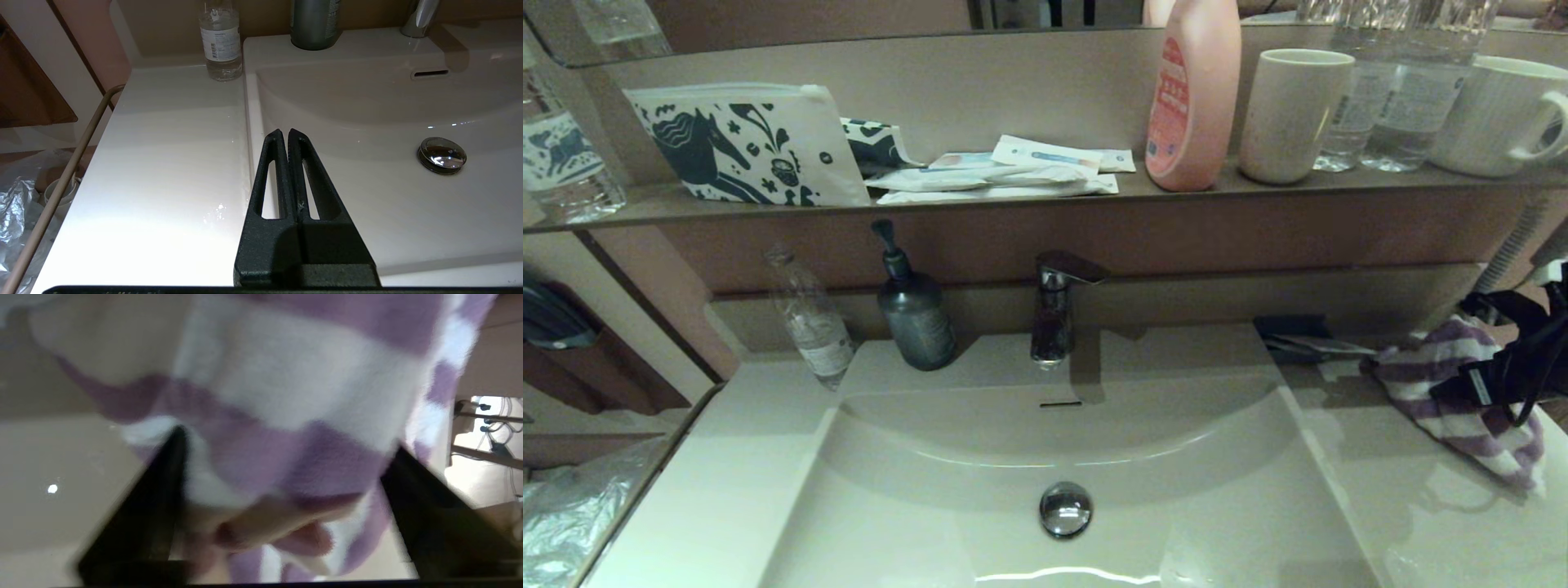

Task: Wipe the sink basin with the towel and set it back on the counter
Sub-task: Pick up the cloth

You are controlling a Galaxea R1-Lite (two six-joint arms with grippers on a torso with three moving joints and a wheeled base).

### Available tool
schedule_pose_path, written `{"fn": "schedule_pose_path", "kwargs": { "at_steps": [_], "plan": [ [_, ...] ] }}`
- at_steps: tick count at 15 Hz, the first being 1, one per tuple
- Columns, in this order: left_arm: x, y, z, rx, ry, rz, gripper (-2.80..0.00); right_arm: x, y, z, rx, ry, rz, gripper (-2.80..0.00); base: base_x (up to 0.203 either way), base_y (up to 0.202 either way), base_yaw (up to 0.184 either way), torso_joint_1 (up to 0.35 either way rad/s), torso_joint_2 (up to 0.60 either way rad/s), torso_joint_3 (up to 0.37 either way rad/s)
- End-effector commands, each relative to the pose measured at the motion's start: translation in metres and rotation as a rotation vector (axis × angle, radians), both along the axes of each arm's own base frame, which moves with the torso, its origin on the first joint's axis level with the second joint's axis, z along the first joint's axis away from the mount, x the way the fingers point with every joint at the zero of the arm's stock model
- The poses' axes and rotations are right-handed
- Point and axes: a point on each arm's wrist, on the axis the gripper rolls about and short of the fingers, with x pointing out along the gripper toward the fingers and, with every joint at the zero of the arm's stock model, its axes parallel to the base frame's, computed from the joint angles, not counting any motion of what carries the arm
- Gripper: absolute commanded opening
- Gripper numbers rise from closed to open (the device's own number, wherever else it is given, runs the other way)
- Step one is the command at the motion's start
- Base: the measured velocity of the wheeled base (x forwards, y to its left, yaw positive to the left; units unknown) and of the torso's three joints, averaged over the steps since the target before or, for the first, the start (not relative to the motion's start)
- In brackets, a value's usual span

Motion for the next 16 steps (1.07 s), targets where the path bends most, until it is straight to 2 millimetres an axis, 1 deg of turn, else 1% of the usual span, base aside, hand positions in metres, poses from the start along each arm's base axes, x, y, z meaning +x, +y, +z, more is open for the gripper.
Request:
{"fn": "schedule_pose_path", "kwargs": {
  "at_steps": [1,4,6,8,10,12,15,16],
  "plan": [
    [0.0,0.0,0.0,0.0,0.001,0.0,-2.8,-0.003,0.0,0.0,0.006,0.002,-0.002,-2.8,0.0,0.0,0.0,0.0,0.0,0.0],
    [0.0,0.0,0.0,0.0,0.001,0.0,-2.8,-0.011,0.0,0.017,-0.002,-0.042,-0.005,-2.8,0.0,0.0,0.0,0.0,0.0,0.0],
    [0.0,0.0,0.0,0.0,0.001,0.0,-2.8,-0.023,0.004,0.039,-0.017,-0.094,0.002,-2.8,0.0,0.0,0.0,0.0,0.0,0.0],
    [0.0,0.0,0.0,0.0,0.001,0.0,-2.8,-0.041,0.013,0.063,-0.013,-0.123,0.021,-2.8,0.0,0.0,0.0,0.0,0.0,0.0],
    [0.0,0.0,0.0,0.0,0.001,0.0,-2.8,-0.065,0.025,0.082,0.005,-0.113,0.036,-2.8,0.0,0.0,0.0,0.0,0.0,0.0],
    [0.0,0.0,0.0,0.0,0.001,0.0,-2.8,-0.095,0.038,0.101,0.052,-0.099,0.056,-2.8,0.0,0.0,0.0,0.0,0.0,0.0],
    [0.0,0.0,0.0,0.0,0.001,0.0,-2.8,-0.138,0.063,0.131,0.079,-0.152,0.093,-2.8,0.0,0.0,0.0,0.0,0.0,0.0],
    [0.0,0.0,0.0,0.0,0.001,0.0,-2.8,-0.149,0.072,0.138,0.081,-0.169,0.116,-2.8,0.0,0.0,0.0,0.0,0.0,0.0]
  ]
}}
